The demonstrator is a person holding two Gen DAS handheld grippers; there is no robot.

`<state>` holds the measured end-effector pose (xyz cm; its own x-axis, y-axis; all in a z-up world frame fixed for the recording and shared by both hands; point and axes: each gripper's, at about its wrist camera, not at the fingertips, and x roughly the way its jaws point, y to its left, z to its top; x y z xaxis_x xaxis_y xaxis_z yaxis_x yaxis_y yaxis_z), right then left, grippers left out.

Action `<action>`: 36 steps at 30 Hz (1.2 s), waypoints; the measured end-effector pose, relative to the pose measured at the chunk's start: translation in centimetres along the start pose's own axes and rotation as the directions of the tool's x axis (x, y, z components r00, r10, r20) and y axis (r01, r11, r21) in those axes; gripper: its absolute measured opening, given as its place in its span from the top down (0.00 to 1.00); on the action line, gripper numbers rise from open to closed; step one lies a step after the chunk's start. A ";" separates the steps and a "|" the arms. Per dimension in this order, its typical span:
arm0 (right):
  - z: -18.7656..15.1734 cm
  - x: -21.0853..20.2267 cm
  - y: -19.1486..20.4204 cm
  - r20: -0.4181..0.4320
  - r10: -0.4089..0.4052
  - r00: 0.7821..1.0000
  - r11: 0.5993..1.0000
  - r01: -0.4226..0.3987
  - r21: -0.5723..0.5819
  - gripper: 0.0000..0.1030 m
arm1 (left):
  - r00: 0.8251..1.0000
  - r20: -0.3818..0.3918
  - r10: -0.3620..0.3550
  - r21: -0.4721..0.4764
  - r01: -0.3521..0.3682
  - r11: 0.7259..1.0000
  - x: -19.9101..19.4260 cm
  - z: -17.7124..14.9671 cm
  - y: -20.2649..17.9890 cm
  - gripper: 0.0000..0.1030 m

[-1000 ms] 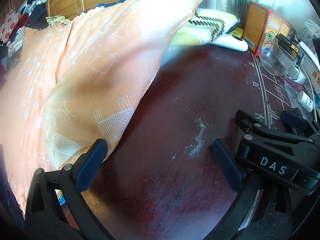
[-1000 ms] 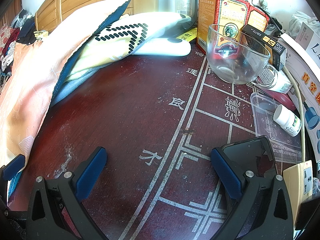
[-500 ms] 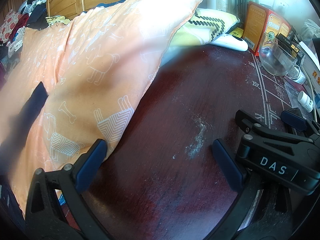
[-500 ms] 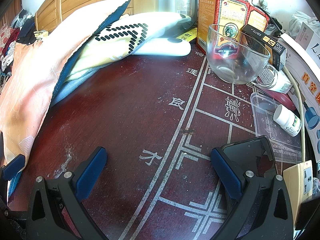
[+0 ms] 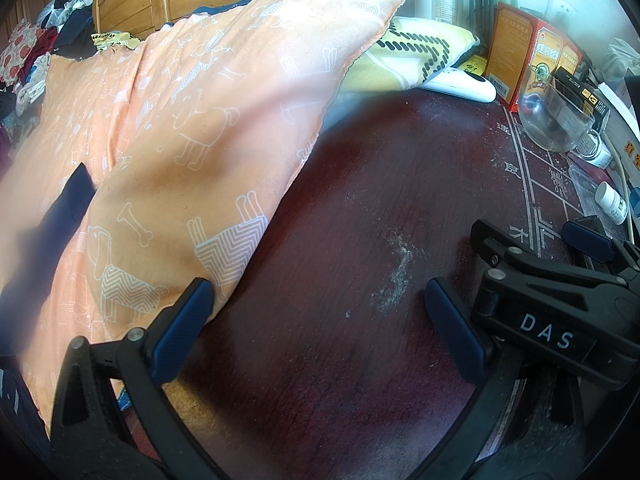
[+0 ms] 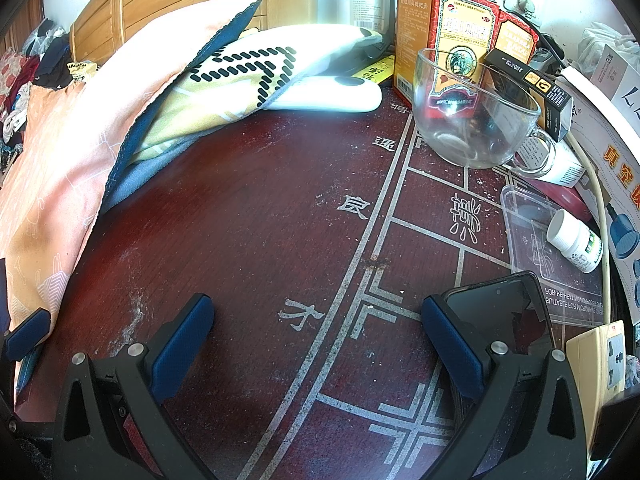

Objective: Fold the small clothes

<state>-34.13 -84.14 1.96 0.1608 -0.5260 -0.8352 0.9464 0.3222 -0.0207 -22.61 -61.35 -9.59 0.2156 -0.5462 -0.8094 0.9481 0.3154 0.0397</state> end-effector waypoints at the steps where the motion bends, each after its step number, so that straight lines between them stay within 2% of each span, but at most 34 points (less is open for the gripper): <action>1: 0.0 0.1 0.0 0.000 0.000 1.000 1.000 0.000 0.000 0.00 | 1.000 0.000 0.000 0.000 0.000 1.000 0.0 0.0 0.0 0.00; 23: 0.0 0.0 0.0 0.000 -0.001 1.000 1.000 0.001 -0.001 0.00 | 1.000 0.001 -0.001 0.004 0.001 1.000 0.2 0.1 -0.2 0.00; 25: 0.1 0.0 0.0 0.000 -0.001 1.000 1.000 0.001 0.004 0.00 | 1.000 0.002 -0.012 0.027 0.012 1.000 0.5 0.5 -0.2 0.00; 28: 0.0 0.2 0.1 -0.001 -0.002 1.000 1.000 0.002 0.001 0.00 | 0.999 -0.003 -0.053 0.066 0.053 0.996 0.5 0.5 0.1 0.00; 30: 0.5 0.9 0.0 0.000 0.017 1.000 1.000 -0.017 -0.022 0.00 | 0.986 -0.028 -0.166 0.104 0.168 0.980 0.0 0.4 0.3 0.00; 31: 0.7 1.1 -0.1 -0.002 0.029 1.000 0.999 -0.029 -0.027 0.00 | 0.971 -0.028 -0.236 0.115 0.237 0.965 -0.5 0.3 0.6 0.00; 32: 0.7 1.2 -0.1 0.000 0.033 0.999 0.999 -0.033 -0.027 0.00 | 0.964 -0.006 -0.267 0.112 0.266 0.957 -1.6 0.0 1.4 0.00; 33: 0.6 1.0 0.0 0.006 0.056 0.998 0.998 -0.056 -0.033 0.00 | 0.964 0.018 -0.267 0.112 0.263 0.958 -2.5 -0.4 1.9 0.00; 34: 0.6 0.7 0.0 0.014 0.101 0.995 0.994 -0.101 -0.031 0.00 | 0.959 0.049 -0.278 0.108 0.272 0.956 -3.7 -0.8 2.8 0.00; 36: 0.6 -0.5 0.3 0.038 0.191 0.981 0.981 -0.190 -0.027 0.00 | 0.938 0.134 -0.319 0.079 0.311 0.947 -7.2 -1.7 5.5 0.00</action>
<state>-33.72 -84.23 2.72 0.3494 -0.4845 -0.8020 0.8906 0.4376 0.1236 -19.35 -54.32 -4.54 -0.0688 -0.7173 -0.6934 0.9835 0.0678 -0.1678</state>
